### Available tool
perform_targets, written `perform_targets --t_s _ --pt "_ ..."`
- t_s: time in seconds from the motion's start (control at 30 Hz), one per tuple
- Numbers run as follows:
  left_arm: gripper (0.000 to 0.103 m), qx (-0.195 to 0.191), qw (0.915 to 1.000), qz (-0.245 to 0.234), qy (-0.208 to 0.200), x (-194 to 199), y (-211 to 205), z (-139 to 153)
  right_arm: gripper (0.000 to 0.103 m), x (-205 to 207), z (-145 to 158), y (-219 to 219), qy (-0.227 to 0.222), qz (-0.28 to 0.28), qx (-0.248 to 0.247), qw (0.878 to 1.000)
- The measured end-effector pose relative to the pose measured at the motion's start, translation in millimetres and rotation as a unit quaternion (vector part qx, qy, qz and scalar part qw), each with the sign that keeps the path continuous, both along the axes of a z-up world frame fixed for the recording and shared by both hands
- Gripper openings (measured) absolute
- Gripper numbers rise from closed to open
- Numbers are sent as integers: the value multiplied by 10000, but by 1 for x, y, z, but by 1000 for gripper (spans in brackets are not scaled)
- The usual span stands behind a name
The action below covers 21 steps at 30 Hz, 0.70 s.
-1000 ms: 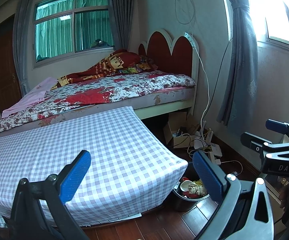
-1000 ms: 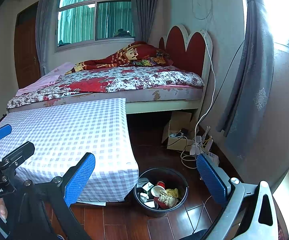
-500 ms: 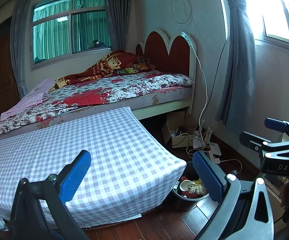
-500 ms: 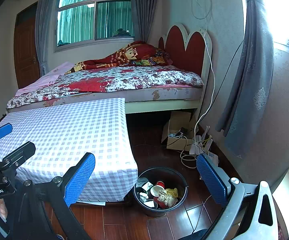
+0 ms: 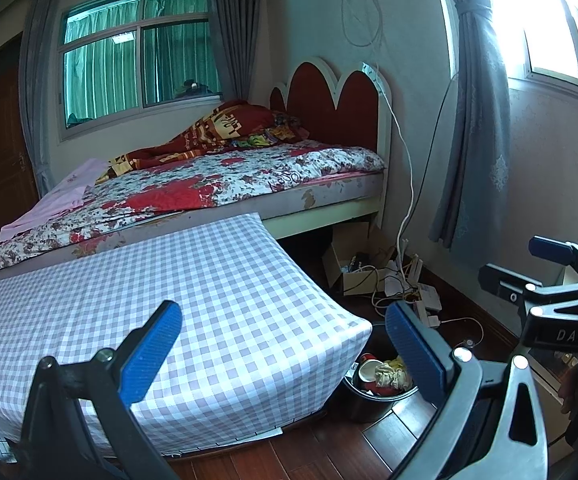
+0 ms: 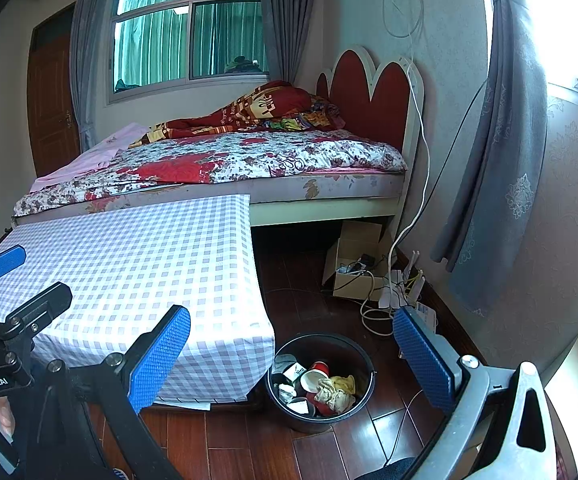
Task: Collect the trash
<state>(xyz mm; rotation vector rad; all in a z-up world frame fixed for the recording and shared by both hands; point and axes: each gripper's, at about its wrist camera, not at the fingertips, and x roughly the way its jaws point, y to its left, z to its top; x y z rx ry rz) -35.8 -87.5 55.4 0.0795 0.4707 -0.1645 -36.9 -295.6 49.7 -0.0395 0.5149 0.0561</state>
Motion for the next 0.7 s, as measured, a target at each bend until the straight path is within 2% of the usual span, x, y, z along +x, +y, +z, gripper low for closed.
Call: perform_targets --t_s 0.7 --pt "102 -11 9998 -175 20 1 5 -4 102 -2 -10 3 68 13 -30 10000"
